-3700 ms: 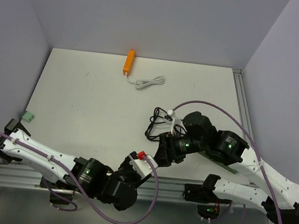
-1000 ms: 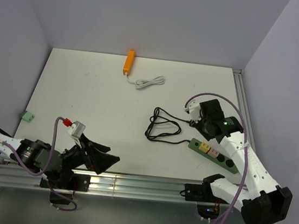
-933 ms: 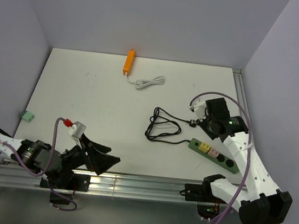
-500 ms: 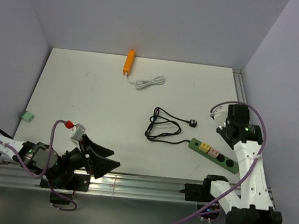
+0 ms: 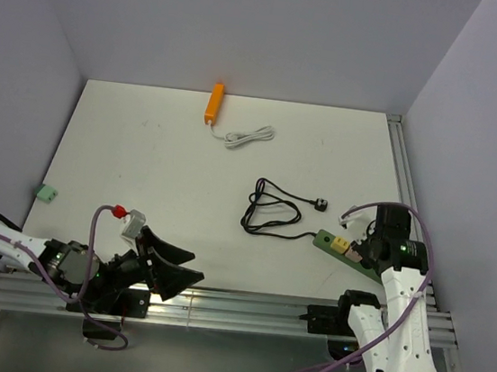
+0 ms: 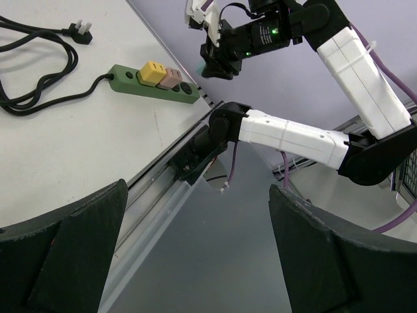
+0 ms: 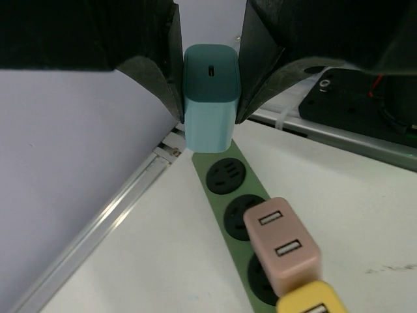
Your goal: Insert the plug
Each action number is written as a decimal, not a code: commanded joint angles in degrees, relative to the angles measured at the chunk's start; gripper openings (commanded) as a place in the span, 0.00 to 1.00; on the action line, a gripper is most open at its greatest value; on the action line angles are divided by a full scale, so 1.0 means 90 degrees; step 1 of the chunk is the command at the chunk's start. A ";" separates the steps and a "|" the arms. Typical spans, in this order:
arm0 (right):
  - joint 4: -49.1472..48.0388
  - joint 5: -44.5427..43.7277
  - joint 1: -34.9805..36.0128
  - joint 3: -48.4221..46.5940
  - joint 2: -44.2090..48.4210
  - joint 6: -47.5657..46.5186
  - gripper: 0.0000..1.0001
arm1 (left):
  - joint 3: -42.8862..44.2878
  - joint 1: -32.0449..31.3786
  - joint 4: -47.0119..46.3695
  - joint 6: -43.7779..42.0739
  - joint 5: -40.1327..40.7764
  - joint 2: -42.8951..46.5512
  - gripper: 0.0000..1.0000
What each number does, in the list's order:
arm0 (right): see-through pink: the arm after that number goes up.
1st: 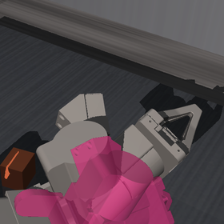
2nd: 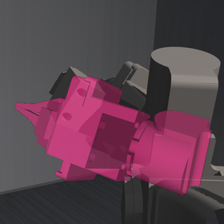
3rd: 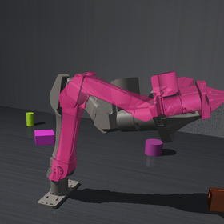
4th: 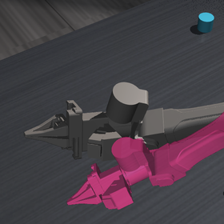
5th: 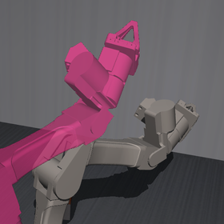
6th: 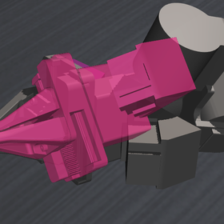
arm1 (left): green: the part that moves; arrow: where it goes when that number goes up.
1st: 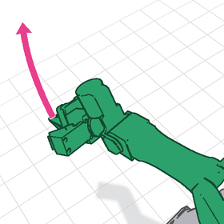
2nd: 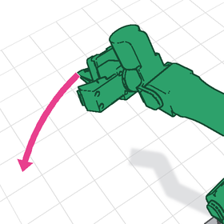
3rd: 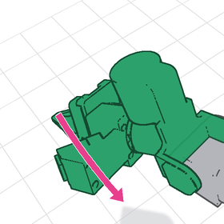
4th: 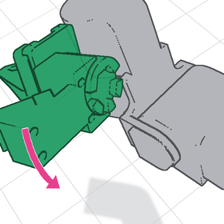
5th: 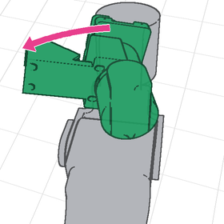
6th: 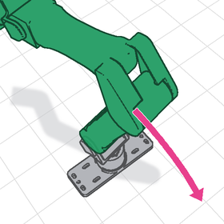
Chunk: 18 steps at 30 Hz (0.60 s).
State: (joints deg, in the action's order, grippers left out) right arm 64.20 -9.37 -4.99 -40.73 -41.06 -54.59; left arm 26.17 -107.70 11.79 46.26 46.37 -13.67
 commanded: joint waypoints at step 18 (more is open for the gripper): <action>0.0854 0.1275 0.0066 -0.0192 0.0001 -0.1903 0.00 | -0.0398 0.0004 -0.0958 -0.0755 0.0492 0.0318 0.94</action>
State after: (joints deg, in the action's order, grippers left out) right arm 68.16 1.28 -5.65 -41.21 -41.36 -56.49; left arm 22.94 -107.70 6.83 41.87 49.69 -11.03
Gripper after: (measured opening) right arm 0.400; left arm 0.947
